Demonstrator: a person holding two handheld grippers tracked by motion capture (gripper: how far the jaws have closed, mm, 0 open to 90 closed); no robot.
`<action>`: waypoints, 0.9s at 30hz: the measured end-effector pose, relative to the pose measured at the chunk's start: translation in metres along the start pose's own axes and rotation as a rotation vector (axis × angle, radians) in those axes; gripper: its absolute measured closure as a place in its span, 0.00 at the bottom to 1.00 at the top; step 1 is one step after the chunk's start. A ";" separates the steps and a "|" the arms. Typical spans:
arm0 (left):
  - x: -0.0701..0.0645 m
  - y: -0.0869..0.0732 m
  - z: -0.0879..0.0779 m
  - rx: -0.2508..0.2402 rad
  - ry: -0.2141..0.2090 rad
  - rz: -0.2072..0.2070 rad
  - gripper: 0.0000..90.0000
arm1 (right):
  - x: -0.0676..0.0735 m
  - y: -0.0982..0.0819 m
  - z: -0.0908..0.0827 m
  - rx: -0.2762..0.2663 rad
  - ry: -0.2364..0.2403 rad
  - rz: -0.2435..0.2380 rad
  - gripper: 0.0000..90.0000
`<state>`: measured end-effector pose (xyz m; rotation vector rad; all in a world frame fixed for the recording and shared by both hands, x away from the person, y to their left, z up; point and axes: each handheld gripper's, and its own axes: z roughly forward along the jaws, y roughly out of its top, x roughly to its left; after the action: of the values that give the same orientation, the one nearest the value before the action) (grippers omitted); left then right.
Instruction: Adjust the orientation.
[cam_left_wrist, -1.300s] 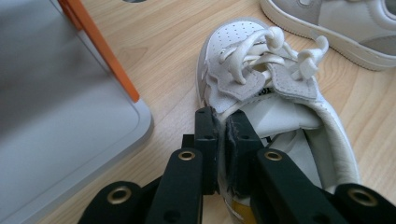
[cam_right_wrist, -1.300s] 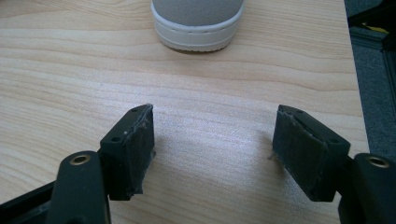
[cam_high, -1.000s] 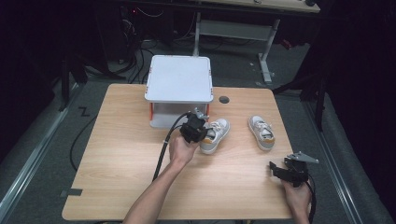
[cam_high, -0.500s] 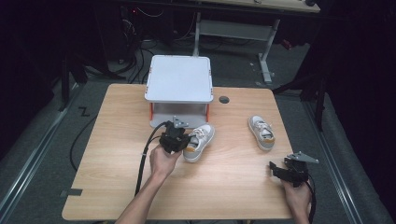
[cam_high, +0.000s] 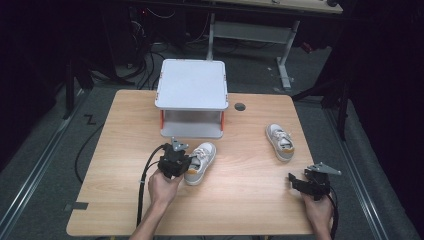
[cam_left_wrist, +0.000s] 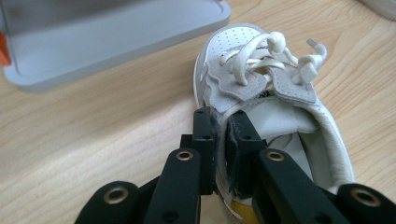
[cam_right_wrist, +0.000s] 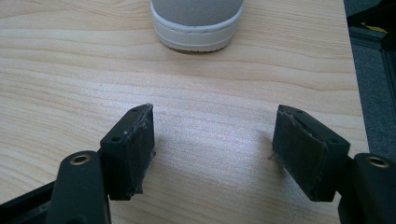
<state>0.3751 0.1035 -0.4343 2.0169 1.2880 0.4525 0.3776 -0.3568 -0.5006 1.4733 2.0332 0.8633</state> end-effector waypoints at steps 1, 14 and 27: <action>-0.001 -0.002 0.000 0.004 0.006 -0.007 0.92 | 0.000 0.000 0.000 0.000 0.000 0.000 0.33; -0.020 -0.019 0.001 0.040 0.037 0.005 0.88 | 0.000 0.000 0.000 0.000 0.001 0.001 0.33; -0.021 -0.027 -0.003 0.022 -0.031 -0.017 0.80 | 0.000 0.000 0.000 -0.001 0.000 -0.001 0.33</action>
<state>0.3461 0.0930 -0.4496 2.0219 1.2963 0.3994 0.3777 -0.3569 -0.5006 1.4724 2.0331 0.8634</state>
